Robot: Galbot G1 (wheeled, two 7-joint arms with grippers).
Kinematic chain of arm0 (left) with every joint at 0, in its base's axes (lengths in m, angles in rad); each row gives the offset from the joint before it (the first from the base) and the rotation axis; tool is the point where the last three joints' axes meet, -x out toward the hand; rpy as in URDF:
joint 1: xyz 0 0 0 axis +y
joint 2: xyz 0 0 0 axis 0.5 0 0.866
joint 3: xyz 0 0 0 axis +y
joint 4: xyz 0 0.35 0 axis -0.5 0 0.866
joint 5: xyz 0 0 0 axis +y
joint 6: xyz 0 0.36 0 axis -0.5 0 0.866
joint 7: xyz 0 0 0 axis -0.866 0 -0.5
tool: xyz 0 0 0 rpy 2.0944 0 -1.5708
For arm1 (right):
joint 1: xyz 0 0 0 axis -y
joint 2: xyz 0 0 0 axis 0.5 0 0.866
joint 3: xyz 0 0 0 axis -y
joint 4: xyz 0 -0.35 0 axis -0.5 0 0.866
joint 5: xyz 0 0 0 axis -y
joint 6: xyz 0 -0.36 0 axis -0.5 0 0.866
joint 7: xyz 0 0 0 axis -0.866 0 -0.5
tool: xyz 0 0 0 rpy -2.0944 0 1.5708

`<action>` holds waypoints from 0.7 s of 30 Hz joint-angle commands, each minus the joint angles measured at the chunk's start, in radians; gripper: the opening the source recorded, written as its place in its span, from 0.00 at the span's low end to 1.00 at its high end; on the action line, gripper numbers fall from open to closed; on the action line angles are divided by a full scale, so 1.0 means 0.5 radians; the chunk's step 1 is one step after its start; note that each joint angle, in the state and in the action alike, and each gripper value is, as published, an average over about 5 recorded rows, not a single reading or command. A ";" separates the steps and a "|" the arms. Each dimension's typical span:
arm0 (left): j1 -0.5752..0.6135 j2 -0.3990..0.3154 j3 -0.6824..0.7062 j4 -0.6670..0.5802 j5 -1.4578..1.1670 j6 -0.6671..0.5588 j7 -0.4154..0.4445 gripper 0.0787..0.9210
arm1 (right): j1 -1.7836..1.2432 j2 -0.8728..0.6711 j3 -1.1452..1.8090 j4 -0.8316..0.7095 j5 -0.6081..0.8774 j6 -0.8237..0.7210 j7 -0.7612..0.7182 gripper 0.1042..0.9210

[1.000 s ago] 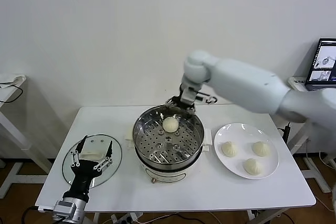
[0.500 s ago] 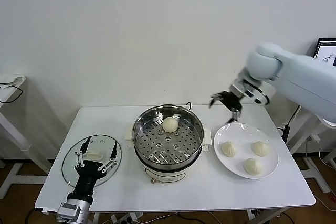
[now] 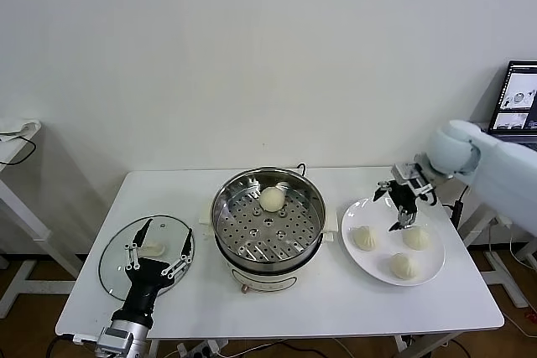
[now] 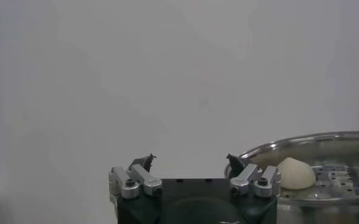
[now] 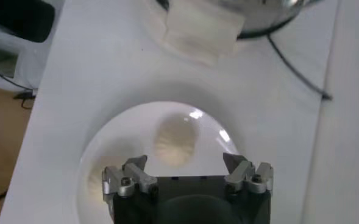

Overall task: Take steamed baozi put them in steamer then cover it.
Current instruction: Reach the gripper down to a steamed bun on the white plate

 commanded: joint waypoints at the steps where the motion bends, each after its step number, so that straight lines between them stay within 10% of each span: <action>1: -0.002 0.002 0.007 0.006 0.005 -0.007 0.001 0.88 | -0.348 0.079 0.209 -0.132 -0.132 -0.203 0.056 0.88; 21: -0.027 -0.003 0.002 0.048 0.004 -0.007 0.002 0.88 | -0.535 0.329 0.454 -0.403 -0.209 -0.195 0.164 0.88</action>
